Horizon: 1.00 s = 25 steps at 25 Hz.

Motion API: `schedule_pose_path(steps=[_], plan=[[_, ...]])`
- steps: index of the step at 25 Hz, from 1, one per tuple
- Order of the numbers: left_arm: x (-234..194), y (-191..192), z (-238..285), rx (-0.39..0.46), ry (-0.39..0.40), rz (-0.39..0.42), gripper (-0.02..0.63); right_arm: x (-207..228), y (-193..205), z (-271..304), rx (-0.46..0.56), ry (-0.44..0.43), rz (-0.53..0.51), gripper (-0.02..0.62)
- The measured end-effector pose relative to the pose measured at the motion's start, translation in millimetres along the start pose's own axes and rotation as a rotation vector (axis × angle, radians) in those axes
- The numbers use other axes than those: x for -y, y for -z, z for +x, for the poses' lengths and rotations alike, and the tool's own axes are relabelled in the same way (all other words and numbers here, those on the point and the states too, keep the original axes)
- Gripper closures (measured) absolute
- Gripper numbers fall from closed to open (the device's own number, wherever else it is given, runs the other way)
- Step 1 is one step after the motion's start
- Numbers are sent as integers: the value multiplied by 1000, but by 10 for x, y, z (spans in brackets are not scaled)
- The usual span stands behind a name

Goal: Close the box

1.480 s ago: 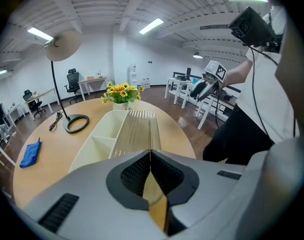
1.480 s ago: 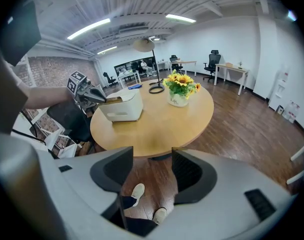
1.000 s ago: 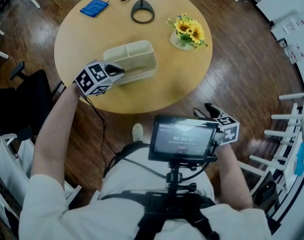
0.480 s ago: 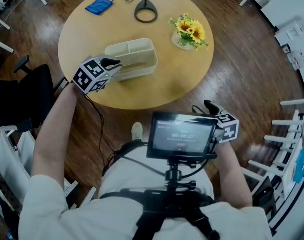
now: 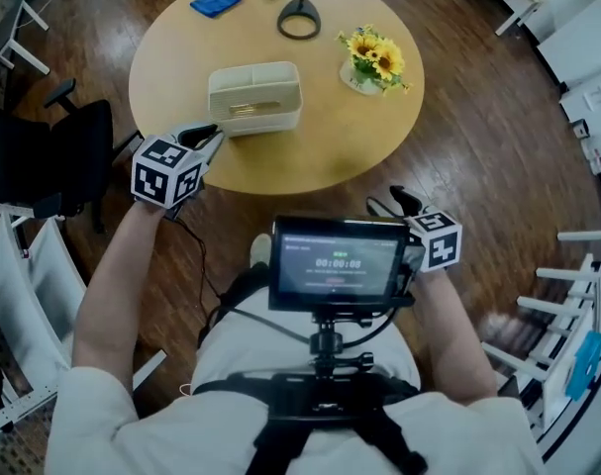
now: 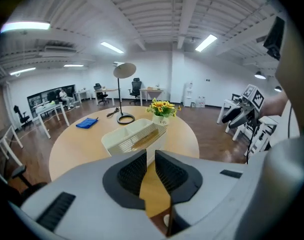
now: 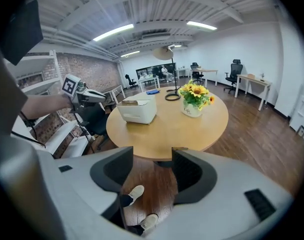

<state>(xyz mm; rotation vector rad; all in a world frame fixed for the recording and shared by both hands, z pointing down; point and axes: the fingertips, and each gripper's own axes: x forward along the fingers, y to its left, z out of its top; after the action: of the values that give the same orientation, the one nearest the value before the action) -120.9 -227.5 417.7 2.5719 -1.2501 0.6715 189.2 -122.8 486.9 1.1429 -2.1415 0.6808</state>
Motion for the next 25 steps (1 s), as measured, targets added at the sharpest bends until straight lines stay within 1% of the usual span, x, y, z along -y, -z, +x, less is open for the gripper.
schedule_pose_path(steps=[3, 6, 11, 14, 16, 20, 22, 25], plan=[[245, 176, -275, -9, -100, -65, 552, -31, 55, -84, 5, -52, -53, 345], [540, 400, -537, -29, -183, -126, 552, -41, 162, -166, 3, -90, -109, 345], [1043, 773, -975, -66, -272, -209, 552, -177, 428, -290, -25, -165, -136, 345], [1252, 1028, -1213, -98, -326, -288, 552, -246, 550, -307, -41, -186, -147, 345], [1363, 1225, -1380, -114, -347, -341, 552, -360, 632, -328, -43, -191, -140, 345], [1492, 1571, -1719, -111, -376, -424, 552, -675, 765, -421, -38, -181, -157, 345], [1568, 1613, -1741, -117, -375, -436, 552, -693, 811, -436, -46, -180, -161, 345], [1693, 1611, -1719, -134, -371, -425, 552, -656, 873, -441, -53, -180, -155, 345]])
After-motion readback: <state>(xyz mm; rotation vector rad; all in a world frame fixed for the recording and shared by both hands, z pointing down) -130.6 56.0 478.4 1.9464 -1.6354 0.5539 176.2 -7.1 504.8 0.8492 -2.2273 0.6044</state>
